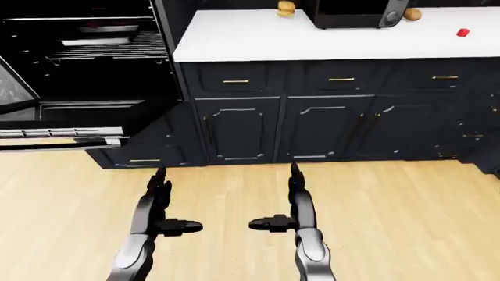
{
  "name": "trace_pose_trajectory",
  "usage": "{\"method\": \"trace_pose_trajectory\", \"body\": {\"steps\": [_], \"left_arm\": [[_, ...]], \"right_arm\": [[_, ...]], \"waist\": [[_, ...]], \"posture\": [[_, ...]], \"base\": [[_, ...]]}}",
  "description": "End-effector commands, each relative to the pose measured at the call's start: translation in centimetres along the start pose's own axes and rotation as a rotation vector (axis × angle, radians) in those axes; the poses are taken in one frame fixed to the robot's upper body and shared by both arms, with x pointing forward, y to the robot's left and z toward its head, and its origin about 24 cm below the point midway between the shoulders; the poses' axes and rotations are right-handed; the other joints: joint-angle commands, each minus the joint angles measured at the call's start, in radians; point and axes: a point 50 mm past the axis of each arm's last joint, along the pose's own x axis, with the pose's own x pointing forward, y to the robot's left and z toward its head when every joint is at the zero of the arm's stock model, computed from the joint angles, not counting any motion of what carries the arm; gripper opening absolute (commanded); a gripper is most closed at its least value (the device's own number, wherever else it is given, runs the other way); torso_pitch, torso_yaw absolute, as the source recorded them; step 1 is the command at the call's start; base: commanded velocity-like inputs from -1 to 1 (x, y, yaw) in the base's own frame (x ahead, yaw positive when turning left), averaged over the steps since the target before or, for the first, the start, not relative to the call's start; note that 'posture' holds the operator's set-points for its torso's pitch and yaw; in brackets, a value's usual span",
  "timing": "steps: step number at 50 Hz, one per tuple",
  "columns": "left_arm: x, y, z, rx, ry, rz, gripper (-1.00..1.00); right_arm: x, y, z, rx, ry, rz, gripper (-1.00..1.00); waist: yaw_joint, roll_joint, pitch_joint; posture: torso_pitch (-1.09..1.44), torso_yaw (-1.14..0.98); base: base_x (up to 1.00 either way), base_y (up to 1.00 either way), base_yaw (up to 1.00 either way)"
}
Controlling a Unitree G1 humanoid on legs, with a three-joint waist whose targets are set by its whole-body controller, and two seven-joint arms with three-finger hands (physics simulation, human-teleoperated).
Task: Close the oven door.
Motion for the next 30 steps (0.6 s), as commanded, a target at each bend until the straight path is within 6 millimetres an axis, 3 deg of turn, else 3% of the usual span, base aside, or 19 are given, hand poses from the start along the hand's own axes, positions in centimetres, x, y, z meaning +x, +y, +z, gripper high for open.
{"method": "trace_pose_trajectory", "body": {"steps": [1, 3, 4, 5, 7, 8, 12, 14, 18, 22, 24, 26, 30], "left_arm": [[0.3, -0.2, 3.3, 0.004, -0.169, -0.011, 1.0], [0.3, -0.2, 3.3, 0.001, -0.168, -0.013, 1.0], [0.3, -0.1, 3.3, -0.005, -0.167, -0.013, 1.0], [0.2, -0.1, 3.3, -0.008, -0.17, -0.015, 1.0], [0.2, -0.1, 3.3, -0.003, -0.171, -0.014, 1.0], [0.2, -0.1, 3.3, -0.005, -0.172, -0.013, 1.0], [0.1, 0.9, 3.4, -0.023, -0.178, -0.001, 1.0], [0.0, 1.8, 3.9, 0.062, -0.194, 0.018, 1.0], [-0.3, 3.7, 3.3, 0.174, -0.219, 0.053, 1.0], [-0.4, 4.4, 1.6, 0.123, -0.255, 0.058, 1.0], [-0.5, 5.4, -0.1, 0.195, -0.226, 0.095, 1.0], [-0.8, 5.7, -1.1, 0.154, -0.172, 0.063, 1.0], [-1.6, 6.1, -5.2, 0.128, -0.109, 0.046, 1.0]], "right_arm": [[0.3, 0.1, 3.3, -0.004, -0.171, 0.004, 1.0], [0.3, 0.1, 3.3, -0.007, -0.171, 0.002, 1.0], [0.3, 0.1, 3.3, -0.007, -0.171, 0.002, 1.0], [0.3, 0.1, 3.3, -0.009, -0.171, 0.002, 1.0], [0.3, 0.1, 3.3, -0.01, -0.171, 0.002, 1.0], [0.2, 0.1, 3.3, -0.01, -0.172, 0.0, 1.0], [0.1, -0.1, 3.6, -0.018, -0.191, -0.009, 1.0], [-0.1, -0.3, 3.9, -0.089, -0.219, -0.015, 1.0], [-0.1, -3.3, 3.7, -0.148, -0.221, -0.093, 1.0], [0.1, -4.7, 2.3, -0.13, -0.201, -0.135, 1.0], [-0.1, -5.5, 0.6, -0.134, -0.173, -0.145, 1.0], [-0.3, -6.0, -0.4, -0.132, -0.156, -0.142, 1.0], [-0.8, -7.3, -4.3, -0.125, -0.096, -0.174, 1.0]], "waist": [[-0.002, -0.008, -0.001], [0.007, -0.001, -0.062], [0.007, -0.001, -0.052], [0.007, -0.006, -0.017], [0.007, -0.008, -0.069], [0.007, -0.007, -0.074], [0.008, -0.005, -0.077], [0.008, -0.004, -0.078], [0.006, -0.001, -0.08], [0.009, -0.003, -0.084], [0.009, -0.004, -0.086], [0.007, -0.004, -0.087], [0.004, -0.005, -0.077]], "posture": [[0.0, 0.0], [0.0, 0.0], [0.0, 0.0], [0.0, 0.0], [0.0, 0.0], [0.0, 0.0], [0.0, 0.0], [0.0, 0.0], [0.0, 0.0], [0.0, 0.0], [0.0, 0.0], [0.0, 0.0], [0.0, 0.0]], "base": [[0.0, 0.0, 0.0], [0.0, 0.0, 0.0], [0.0, 0.0, 0.0], [0.0, 0.0, 0.0], [0.0, 0.0, 0.0], [0.0, 0.0, 0.0], [0.0, 0.0, 0.0], [0.0, 0.0, 0.0], [0.0, 0.0, 0.0], [0.0, 0.0, 0.0], [0.0, 0.0, 0.0], [0.0, 0.0, 0.0], [0.0, 0.0, 0.0]]}}
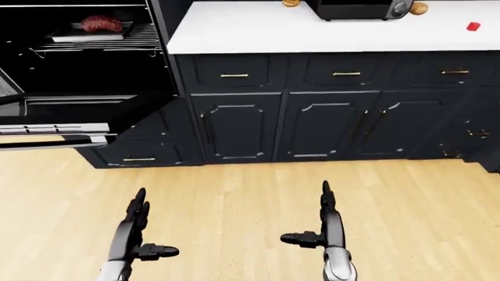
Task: Close the oven door.
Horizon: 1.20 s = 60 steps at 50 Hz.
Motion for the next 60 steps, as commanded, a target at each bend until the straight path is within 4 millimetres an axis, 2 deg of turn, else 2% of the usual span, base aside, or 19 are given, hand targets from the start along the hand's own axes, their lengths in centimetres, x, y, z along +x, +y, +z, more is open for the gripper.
{"method": "trace_pose_trajectory", "body": {"steps": [1, 4, 6, 9, 17, 24, 28, 29, 30, 32, 34, 37, 39, 40, 43, 55, 57, 59, 60], "left_arm": [[-0.1, 0.3, 0.2, -0.003, -0.104, 0.012, 1.0], [-1.2, 0.0, -2.9, -0.048, -0.018, 0.003, 1.0], [-2.3, 0.0, -4.0, -0.04, 0.025, 0.007, 1.0], [-3.1, 0.3, -4.8, -0.032, 0.061, 0.03, 1.0], [-4.8, 1.6, -6.1, -0.054, 0.131, 0.088, 1.0], [-5.2, 1.4, -6.5, -0.066, 0.156, 0.085, 1.0], [-4.9, 1.1, -6.3, -0.087, 0.15, 0.079, 1.0], [-4.9, 1.0, -6.3, -0.085, 0.149, 0.076, 1.0], [-5.0, 0.9, -6.4, -0.079, 0.151, 0.072, 1.0], [-5.1, 0.8, -6.5, -0.074, 0.157, 0.069, 1.0], [-5.3, 0.8, -6.6, -0.069, 0.161, 0.066, 1.0], [-5.2, 0.7, -6.6, -0.071, 0.163, 0.064, 1.0], [-5.2, 0.7, -6.6, -0.071, 0.163, 0.062, 1.0], [-5.2, 0.7, -6.6, -0.071, 0.163, 0.063, 1.0], [-5.2, 0.7, -6.6, -0.071, 0.163, 0.061, 1.0], [-5.1, 0.5, -6.6, -0.073, 0.164, 0.053, 1.0], [-5.1, 0.6, -6.6, -0.072, 0.164, 0.054, 1.0], [-5.1, 0.6, -6.6, -0.071, 0.164, 0.054, 1.0], [-5.1, 0.6, -6.6, -0.071, 0.164, 0.053, 1.0]], "right_arm": [[0.2, -0.5, 0.4, -0.005, -0.103, -0.021, 1.0], [-1.0, -0.3, -2.9, 0.001, -0.012, -0.009, 1.0], [-2.2, -0.3, -4.5, -0.025, 0.041, -0.009, 1.0], [-3.0, -0.5, -5.4, -0.028, 0.078, -0.003, 1.0], [-4.1, -1.7, -6.4, -0.03, 0.142, -0.022, 1.0], [-5.5, -1.5, -7.4, -0.033, 0.175, -0.024, 1.0], [-5.3, -2.0, -7.4, -0.037, 0.189, -0.042, 1.0], [-5.3, -2.0, -7.4, -0.037, 0.191, -0.046, 1.0], [-5.3, -2.1, -7.4, -0.034, 0.19, -0.048, 1.0], [-5.2, -2.3, -7.3, -0.034, 0.192, -0.054, 1.0], [-5.2, -2.2, -7.4, -0.034, 0.194, -0.053, 1.0], [-5.1, -2.2, -7.3, -0.035, 0.194, -0.052, 1.0], [-5.1, -2.2, -7.3, -0.033, 0.194, -0.052, 1.0], [-5.1, -2.1, -7.3, -0.032, 0.194, -0.051, 1.0], [-5.1, -2.0, -7.3, -0.033, 0.193, -0.045, 1.0], [-5.1, -1.8, -7.3, -0.023, 0.191, -0.038, 1.0], [-5.1, -1.8, -7.3, -0.022, 0.191, -0.037, 1.0], [-5.2, -1.8, -7.4, -0.023, 0.191, -0.035, 1.0], [-5.2, -1.8, -7.4, -0.022, 0.192, -0.036, 1.0]], "waist": [[-0.001, -0.001, -0.013], [-0.002, 0.0, -0.01], [-0.004, 0.001, -0.011], [-0.006, 0.0, -0.008], [-0.008, 0.001, 0.003], [-0.006, -0.001, 0.004], [-0.005, -0.002, 0.007], [-0.005, 0.003, -0.009], [-0.004, -0.006, 0.003], [-0.01, -0.006, 0.013], [-0.011, 0.004, 0.008], [-0.008, 0.038, 0.013], [-0.005, 0.088, 0.003], [-0.002, 0.057, 0.011], [-0.001, 0.052, 0.017], [-0.008, -0.027, 0.015], [-0.009, -0.049, 0.015], [-0.014, -0.093, 0.002], [-0.024, -0.043, 0.012]], "posture": [[0.0, 0.0], [0.0, 0.0], [0.0, 0.0], [0.0, 0.0], [0.0, 0.0], [0.0, 0.0], [0.0, 0.0], [0.0, 0.0], [0.0, 0.0], [0.0, 0.0], [0.0, 0.0], [0.0, 0.0], [0.0, 0.0], [0.0, 0.0], [0.0, 0.0], [0.0, 0.0], [0.0, 0.0], [0.0, 0.0], [0.0, 0.0]], "base": [[0.0, 0.0, 0.0], [0.0, 0.0, 0.0], [0.0, 0.0, 0.0], [0.0, 0.0, 0.0], [0.0, 0.0, 0.0], [0.0, 0.0, 0.0], [0.0, 0.0, 0.0], [0.0, 0.2, 0.0], [0.0, 0.23, 0.0], [0.0, 0.26, 0.0], [0.0, 0.26, 0.0], [0.0, 0.32, 0.0], [0.0, 0.31, 0.0], [0.0, 0.3, 0.0], [0.0, 0.32, 0.0], [0.0, 0.32, 0.0], [0.0, 0.31, 0.0], [0.0, 0.32, 0.0], [0.0, 0.32, 0.0]]}}
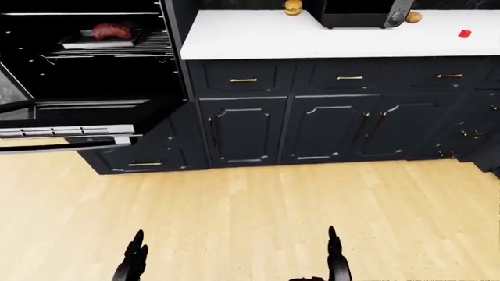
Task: Close the oven door.
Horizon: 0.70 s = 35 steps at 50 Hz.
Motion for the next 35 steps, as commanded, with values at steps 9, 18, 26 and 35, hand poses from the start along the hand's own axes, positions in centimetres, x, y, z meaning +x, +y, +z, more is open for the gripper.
{"method": "trace_pose_trajectory", "body": {"steps": [9, 18, 26, 35], "left_arm": [[0.4, 0.56, 0.91, 0.016, -0.055, 0.008, 1.0], [0.37, 0.56, 0.87, 0.015, -0.053, 0.007, 1.0], [0.41, 0.53, 0.91, 0.015, -0.055, 0.006, 1.0], [0.34, 0.51, 0.83, 0.014, -0.052, 0.004, 1.0]], "right_arm": [[0.5, -0.27, 1.0, 0.0, -0.06, -0.009, 1.0], [0.5, -0.31, 1.02, -0.001, -0.061, -0.011, 1.0], [0.57, -0.31, 1.08, 0.004, -0.062, -0.01, 1.0], [0.26, 0.08, 0.8, 0.002, -0.06, -0.006, 1.0]], "waist": [[0.006, 0.048, -0.006], [0.022, 0.101, -0.013], [0.015, 0.017, -0.004], [0.003, 0.001, -0.016]], "posture": [[0.0, 0.0], [0.0, 0.0], [0.0, 0.0], [0.0, 0.0]], "base": [[0.0, 0.31, 0.0], [0.0, 0.32, 0.0], [0.0, 0.32, 0.0], [0.0, 0.31, 0.0]]}}
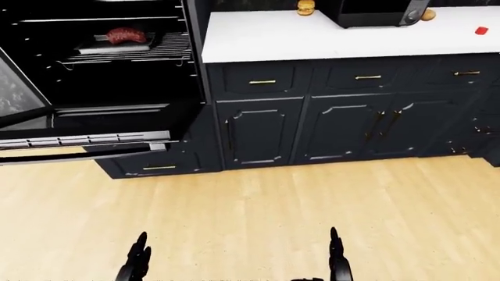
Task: Close the oven door.
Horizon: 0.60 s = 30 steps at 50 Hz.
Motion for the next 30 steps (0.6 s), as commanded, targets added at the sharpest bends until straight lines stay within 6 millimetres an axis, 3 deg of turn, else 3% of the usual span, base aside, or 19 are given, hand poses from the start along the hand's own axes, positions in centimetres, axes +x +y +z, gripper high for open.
{"method": "trace_pose_trajectory", "body": {"steps": [1, 5, 8, 9, 10, 11, 20, 22, 24, 25, 27, 30], "left_arm": [[0.54, 0.91, 1.18, 0.013, -0.068, 0.033, 1.0], [0.54, 0.9, 1.17, 0.013, -0.067, 0.031, 1.0], [0.54, 0.92, 1.18, 0.014, -0.068, 0.031, 1.0], [0.53, 0.92, 1.17, 0.013, -0.067, 0.031, 1.0], [0.52, 0.94, 1.17, 0.013, -0.067, 0.032, 1.0], [0.52, 0.93, 1.17, 0.013, -0.067, 0.032, 1.0], [0.62, 0.88, 1.23, 0.01, -0.069, 0.033, 1.0], [0.63, 0.89, 1.24, 0.01, -0.069, 0.033, 1.0], [0.65, 0.9, 1.26, 0.008, -0.069, 0.033, 1.0], [0.66, 0.89, 1.27, 0.009, -0.07, 0.033, 1.0], [0.67, 0.91, 1.28, 0.008, -0.07, 0.033, 1.0], [0.65, 0.95, 1.27, 0.008, -0.07, 0.034, 1.0]], "right_arm": [[0.46, 0.31, 0.92, -0.005, -0.059, 0.011, 1.0], [0.41, 0.39, 0.88, -0.004, -0.058, 0.012, 1.0], [0.63, 0.12, 1.06, -0.003, -0.058, 0.013, 1.0], [0.65, 0.04, 1.07, -0.003, -0.057, 0.013, 1.0], [0.69, -0.06, 1.11, -0.003, -0.057, 0.013, 1.0], [0.73, -0.11, 1.15, -0.002, -0.057, 0.012, 1.0], [0.86, -0.17, 1.26, 0.003, -0.059, 0.012, 1.0], [0.87, -0.13, 1.27, 0.003, -0.059, 0.012, 1.0], [0.88, -0.14, 1.28, 0.004, -0.059, 0.012, 1.0], [0.88, -0.13, 1.28, 0.003, -0.059, 0.012, 1.0], [0.9, -0.11, 1.31, 0.003, -0.06, 0.011, 1.0], [0.89, -0.05, 1.3, 0.003, -0.06, 0.012, 1.0]], "waist": [[0.004, 0.006, -0.004], [0.006, 0.07, 0.001], [0.015, 0.166, -0.013], [0.02, 0.111, -0.008], [0.016, 0.121, -0.007], [0.025, 0.113, -0.004], [0.016, 0.025, 0.001], [0.016, -0.003, 0.001], [0.012, -0.051, -0.011], [0.003, -0.004, -0.002], [0.003, -0.015, -0.007], [0.004, -0.003, -0.011]], "posture": [[0.0, 0.0], [0.0, 0.0], [0.0, 0.0], [0.0, 0.0], [0.0, 0.0], [0.0, 0.0], [0.0, 0.0], [0.0, 0.0], [0.0, 0.0], [0.0, 0.0], [0.0, 0.0], [0.0, 0.0]], "base": [[0.0, 0.32, 0.0], [0.0, 0.32, 0.0], [0.0, 0.32, 0.0], [0.0, 0.31, 0.0], [0.0, 0.31, 0.0], [0.0, 0.31, 0.0], [0.0, 0.32, 0.0], [0.0, 0.31, 0.0], [0.0, 0.32, 0.0], [0.0, 0.31, 0.0], [0.0, 0.32, 0.0], [0.0, 0.32, 0.0]]}}
